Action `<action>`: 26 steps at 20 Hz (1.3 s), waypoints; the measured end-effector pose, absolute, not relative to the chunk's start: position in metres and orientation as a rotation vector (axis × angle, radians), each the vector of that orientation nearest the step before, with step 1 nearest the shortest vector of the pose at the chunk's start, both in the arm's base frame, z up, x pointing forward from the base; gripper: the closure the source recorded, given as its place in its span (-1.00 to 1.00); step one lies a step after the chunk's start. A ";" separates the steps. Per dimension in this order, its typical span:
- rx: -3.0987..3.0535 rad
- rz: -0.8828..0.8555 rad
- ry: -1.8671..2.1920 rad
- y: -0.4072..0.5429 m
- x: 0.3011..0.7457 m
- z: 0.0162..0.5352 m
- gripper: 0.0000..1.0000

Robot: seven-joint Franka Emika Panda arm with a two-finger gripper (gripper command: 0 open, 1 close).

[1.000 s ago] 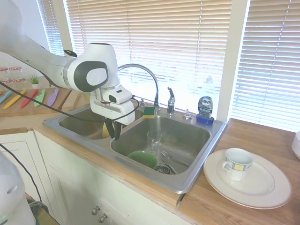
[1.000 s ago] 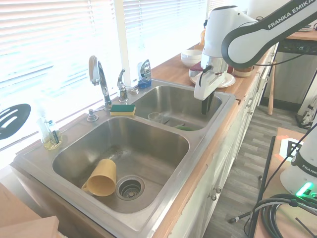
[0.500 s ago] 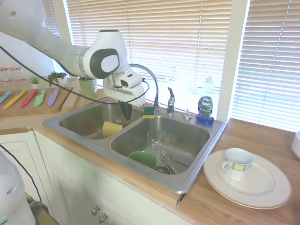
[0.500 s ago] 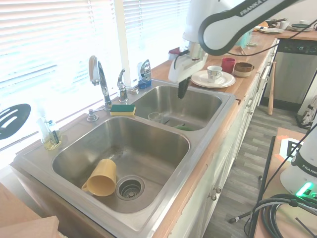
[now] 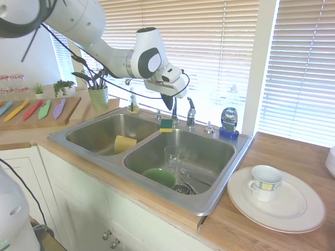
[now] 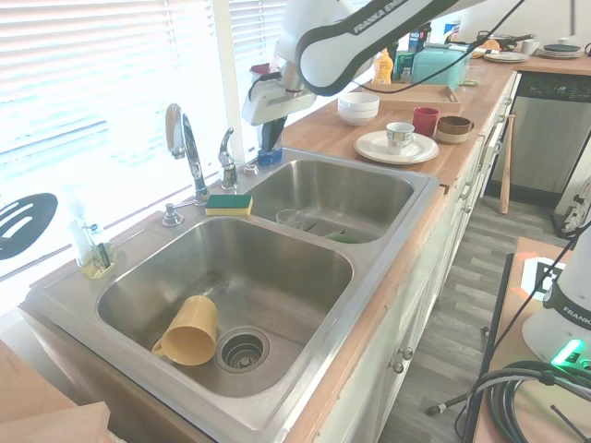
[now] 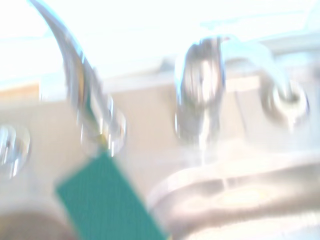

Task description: Turn off the faucet

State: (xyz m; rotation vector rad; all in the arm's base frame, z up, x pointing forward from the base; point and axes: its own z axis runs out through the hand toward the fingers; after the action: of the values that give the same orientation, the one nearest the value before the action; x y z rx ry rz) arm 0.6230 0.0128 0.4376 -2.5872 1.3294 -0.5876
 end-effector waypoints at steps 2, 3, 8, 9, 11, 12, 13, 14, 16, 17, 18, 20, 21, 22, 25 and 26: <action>-2.559 -0.635 1.323 0.011 0.652 0.437 1.00; -2.541 -0.668 1.316 0.010 0.666 0.438 1.00; -2.489 -0.753 1.305 0.010 0.711 0.446 1.00; -2.481 -0.765 1.304 0.011 0.715 0.448 1.00; -2.462 -0.781 1.307 0.009 0.722 0.453 1.00; -2.456 -0.788 1.311 0.007 0.725 0.454 1.00; -2.453 -0.794 1.314 0.005 0.727 0.455 1.00; -2.450 -0.798 1.317 0.003 0.728 0.455 1.00; -2.450 -0.796 1.322 0.001 0.730 0.453 1.00; -2.453 -0.791 1.325 0.001 0.730 0.451 1.00; -2.457 -0.782 1.331 0.001 0.730 0.448 1.00; -2.461 -0.774 1.339 -0.001 0.731 0.444 1.00; -2.462 -0.774 1.344 -0.003 0.731 0.443 1.00; -2.462 -0.772 1.349 -0.004 0.731 0.442 1.00; -2.462 -0.765 1.364 -0.009 0.729 0.438 1.00; -2.460 -0.761 1.369 -0.010 0.729 0.437 1.00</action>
State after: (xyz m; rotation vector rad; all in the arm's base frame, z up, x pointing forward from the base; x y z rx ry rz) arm 0.7291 -0.0102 0.4366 -2.4597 1.3687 -0.7610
